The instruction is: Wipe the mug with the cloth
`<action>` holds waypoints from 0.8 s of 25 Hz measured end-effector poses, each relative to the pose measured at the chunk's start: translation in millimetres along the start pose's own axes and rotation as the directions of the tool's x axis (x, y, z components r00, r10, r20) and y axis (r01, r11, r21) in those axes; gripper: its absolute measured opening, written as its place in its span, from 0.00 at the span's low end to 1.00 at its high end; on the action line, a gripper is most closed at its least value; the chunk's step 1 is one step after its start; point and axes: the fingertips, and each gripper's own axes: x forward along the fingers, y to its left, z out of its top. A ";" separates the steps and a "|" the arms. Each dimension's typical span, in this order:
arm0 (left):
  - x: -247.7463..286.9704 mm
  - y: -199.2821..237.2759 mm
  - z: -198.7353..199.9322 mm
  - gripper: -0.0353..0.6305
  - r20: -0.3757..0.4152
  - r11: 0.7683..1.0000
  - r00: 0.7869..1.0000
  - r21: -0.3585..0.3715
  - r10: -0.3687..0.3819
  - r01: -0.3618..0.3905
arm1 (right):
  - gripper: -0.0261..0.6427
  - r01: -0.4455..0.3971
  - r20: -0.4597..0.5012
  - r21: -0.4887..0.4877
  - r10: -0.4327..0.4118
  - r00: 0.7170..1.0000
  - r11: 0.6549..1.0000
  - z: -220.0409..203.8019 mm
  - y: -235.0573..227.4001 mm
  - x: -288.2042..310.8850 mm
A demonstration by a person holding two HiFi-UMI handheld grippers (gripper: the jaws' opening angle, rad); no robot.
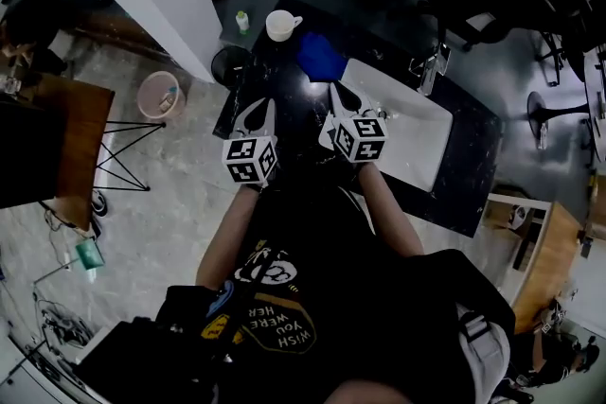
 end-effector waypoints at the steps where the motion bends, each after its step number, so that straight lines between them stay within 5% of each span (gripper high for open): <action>1: -2.6 -7.9 0.5 0.06 0.000 1.000 1.000 0.022 -0.017 0.017 | 0.04 -0.008 -0.015 -0.013 0.008 1.000 1.000 -5.2 6.4 -5.0; 7: -19.9 -27.4 -1.4 0.06 -0.007 0.998 0.999 -0.018 -0.052 0.052 | 0.04 -0.069 -0.034 -0.056 0.067 0.997 0.996 -23.9 41.0 -35.5; 20: -40.6 -26.9 -5.4 0.06 0.003 0.997 0.999 0.070 -0.034 0.034 | 0.04 -0.111 -0.023 -0.077 0.110 0.994 0.991 -21.8 62.1 -40.0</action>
